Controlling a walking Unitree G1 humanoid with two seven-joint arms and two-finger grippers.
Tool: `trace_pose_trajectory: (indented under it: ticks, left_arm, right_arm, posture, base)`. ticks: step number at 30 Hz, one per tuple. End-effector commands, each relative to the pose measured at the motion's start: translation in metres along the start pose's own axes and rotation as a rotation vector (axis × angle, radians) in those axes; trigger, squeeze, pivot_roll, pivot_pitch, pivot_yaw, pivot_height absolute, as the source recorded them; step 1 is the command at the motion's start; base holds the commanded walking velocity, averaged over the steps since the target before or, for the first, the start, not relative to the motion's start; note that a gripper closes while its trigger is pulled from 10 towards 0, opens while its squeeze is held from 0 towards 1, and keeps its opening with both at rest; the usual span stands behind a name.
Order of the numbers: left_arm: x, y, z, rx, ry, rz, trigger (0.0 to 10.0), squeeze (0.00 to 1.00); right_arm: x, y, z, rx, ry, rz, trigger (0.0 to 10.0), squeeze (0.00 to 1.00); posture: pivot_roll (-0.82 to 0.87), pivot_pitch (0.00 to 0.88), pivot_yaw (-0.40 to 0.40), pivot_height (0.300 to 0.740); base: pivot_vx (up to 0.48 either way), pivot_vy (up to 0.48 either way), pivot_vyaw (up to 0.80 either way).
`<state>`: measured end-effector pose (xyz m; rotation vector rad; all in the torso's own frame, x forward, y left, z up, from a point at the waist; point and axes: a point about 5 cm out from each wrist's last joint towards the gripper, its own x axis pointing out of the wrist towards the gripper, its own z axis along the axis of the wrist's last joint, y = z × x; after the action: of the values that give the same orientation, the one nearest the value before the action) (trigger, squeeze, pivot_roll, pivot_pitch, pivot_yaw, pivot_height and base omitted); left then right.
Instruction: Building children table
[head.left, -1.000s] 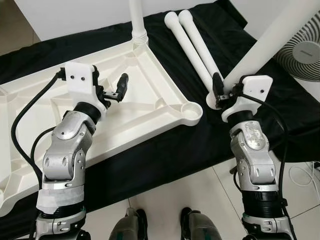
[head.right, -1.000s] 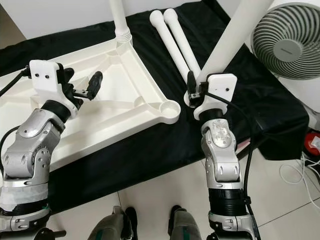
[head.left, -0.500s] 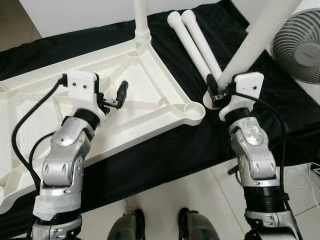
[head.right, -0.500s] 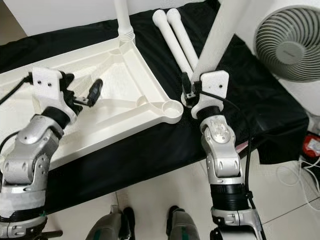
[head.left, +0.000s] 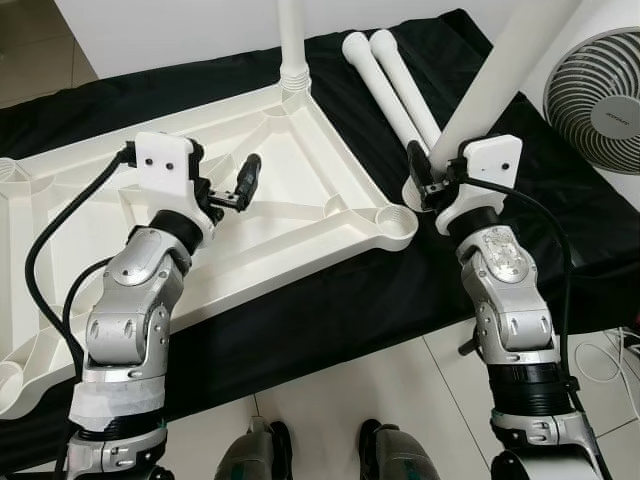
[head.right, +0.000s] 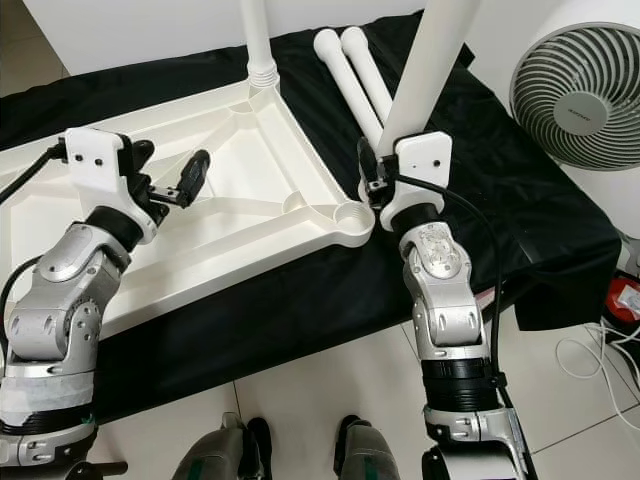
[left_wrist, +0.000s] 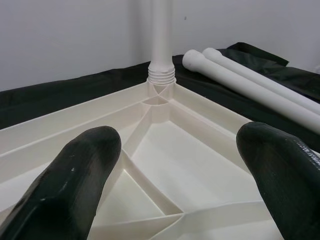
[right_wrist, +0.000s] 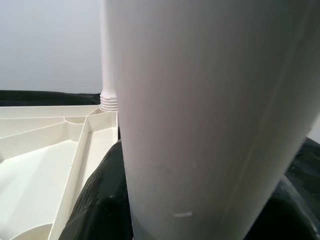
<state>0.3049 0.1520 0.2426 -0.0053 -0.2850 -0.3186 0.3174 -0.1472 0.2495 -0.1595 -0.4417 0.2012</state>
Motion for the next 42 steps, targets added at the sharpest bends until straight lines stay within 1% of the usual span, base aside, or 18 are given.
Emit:
trace_pose_trajectory:
  ticks: [1, 11, 18, 20, 24, 25, 27, 29, 32, 33, 35, 37, 42]
  left_arm:
    - [0.001, 0.001, 0.000, -0.002, -0.001, 0.024, 10.0, 0.00]
    - [0.002, 0.002, 0.002, 0.005, -0.001, 0.014, 10.0, 0.00]
    - [0.002, 0.002, 0.002, 0.018, -0.008, 0.012, 10.0, 0.00]
    - [0.002, -0.002, 0.002, 0.067, -0.005, -0.011, 10.0, 0.00]
    - [0.002, -0.005, 0.002, 0.072, -0.004, -0.025, 10.0, 0.00]
    - [0.002, -0.005, 0.001, 0.077, -0.007, -0.024, 10.0, 0.00]
    - [0.003, -0.007, -0.002, 0.059, 0.013, -0.035, 10.0, 0.00]
    - [0.003, -0.008, -0.002, 0.066, 0.012, -0.037, 10.0, 0.00]
    - [0.003, -0.010, -0.003, 0.086, 0.016, -0.056, 10.0, 0.00]
    - [0.003, -0.011, -0.003, 0.107, 0.021, -0.064, 10.0, 0.00]
    - [0.003, -0.011, -0.003, 0.107, 0.021, -0.064, 10.0, 0.00]
    - [0.003, -0.011, -0.004, 0.129, 0.027, -0.065, 10.0, 0.00]
    - [0.003, -0.011, -0.004, 0.120, 0.027, -0.059, 10.0, 0.00]
  right_arm:
    - [0.001, 0.002, 0.003, -0.001, -0.020, 0.012, 10.0, 0.00]
    - [-0.002, 0.002, 0.000, -0.001, -0.010, 0.008, 10.0, 0.00]
    - [-0.003, 0.002, -0.003, -0.001, 0.001, 0.004, 10.0, 0.00]
    - [-0.004, 0.000, -0.007, -0.016, 0.021, -0.018, 10.0, 0.00]
    - [-0.004, -0.002, -0.009, -0.030, 0.037, -0.043, 10.0, 0.00]
    - [-0.004, -0.003, -0.010, -0.026, 0.042, -0.050, 10.0, 0.00]
    - [-0.004, -0.003, -0.011, -0.009, 0.049, -0.058, 10.0, 0.00]
    - [-0.004, -0.003, -0.012, -0.007, 0.051, -0.061, 10.0, 0.00]
    - [-0.004, -0.003, -0.012, 0.002, 0.059, -0.057, 10.0, 0.00]
    - [-0.004, -0.003, -0.013, 0.003, 0.060, -0.052, 10.0, 0.00]
    - [-0.004, -0.003, -0.013, 0.003, 0.060, -0.052, 10.0, 0.00]
    - [-0.005, -0.003, -0.013, 0.006, 0.062, -0.045, 10.0, 0.00]
    - [-0.005, -0.003, -0.014, 0.011, 0.063, -0.041, 10.0, 0.00]
  posture:
    - [-0.04, 0.166, 0.064, 0.740]
    - [-0.04, 0.165, 0.075, 0.740]
    - [-0.04, 0.165, 0.075, 0.740]
    - [-0.04, 0.164, 0.075, 0.740]
    - [-0.03, 0.162, 0.077, 0.740]
    - [-0.03, 0.162, 0.077, 0.740]
    - [-0.03, 0.159, 0.080, 0.740]
    - [-0.03, 0.159, 0.080, 0.740]
    - [-0.03, 0.157, 0.080, 0.740]
    - [-0.03, 0.157, 0.080, 0.740]
    - [-0.03, 0.157, 0.080, 0.740]
    - [-0.04, 0.148, 0.080, 0.740]
    - [-0.04, 0.148, 0.080, 0.740]
  base:
    - [0.000, 0.356, 0.00]
    - [0.000, 0.392, 0.00]
    - [0.000, 0.000, 0.00]
    - [0.000, 0.000, 0.00]
    - [0.000, 0.000, 0.00]
    - [0.000, 0.000, 0.00]
    - [0.000, 0.000, 0.00]
    - [0.000, 0.000, 0.00]
    - [0.000, 0.000, 0.00]
    - [0.000, 0.000, 0.00]
    - [0.000, 0.000, 0.00]
    - [0.000, 0.000, 0.00]
    - [0.000, -0.129, 0.00]
